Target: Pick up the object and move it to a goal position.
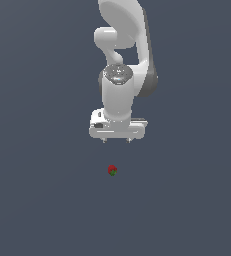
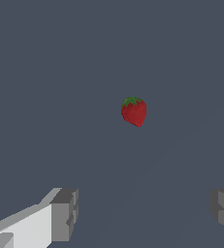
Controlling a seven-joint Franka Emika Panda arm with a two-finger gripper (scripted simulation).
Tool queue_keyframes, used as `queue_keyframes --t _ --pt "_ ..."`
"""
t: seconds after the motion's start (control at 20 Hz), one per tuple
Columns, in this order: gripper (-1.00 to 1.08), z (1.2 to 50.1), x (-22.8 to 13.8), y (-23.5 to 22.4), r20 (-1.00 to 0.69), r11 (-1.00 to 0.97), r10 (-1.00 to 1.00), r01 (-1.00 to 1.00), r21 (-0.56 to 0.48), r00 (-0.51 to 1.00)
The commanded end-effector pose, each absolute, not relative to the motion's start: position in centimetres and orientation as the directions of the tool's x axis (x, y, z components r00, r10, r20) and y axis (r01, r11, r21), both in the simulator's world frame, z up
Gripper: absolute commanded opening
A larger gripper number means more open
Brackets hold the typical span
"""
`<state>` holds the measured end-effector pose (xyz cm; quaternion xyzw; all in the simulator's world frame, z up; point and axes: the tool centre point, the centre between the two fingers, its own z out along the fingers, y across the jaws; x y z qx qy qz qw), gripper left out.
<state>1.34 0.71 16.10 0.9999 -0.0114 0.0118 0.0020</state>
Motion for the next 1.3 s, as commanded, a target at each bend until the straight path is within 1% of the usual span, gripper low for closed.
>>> queue_keyframes --t 0.0,0.45,0.8,1.25 --pt "1.00 16.1 1.3 0.7 0.024 -1.000 -0.023 -0.023 0.004 0.999" --pt "1.00 17.5 2.2 3.9 0.053 -0.998 0.059 0.058 0.012 0.997" --pt "1.00 17.0 2.5 3.5 0.049 -0.999 0.040 0.039 0.010 0.998" --pt "1.00 14.1 4.9 2.1 0.033 -0.999 -0.054 -0.054 0.000 0.998"
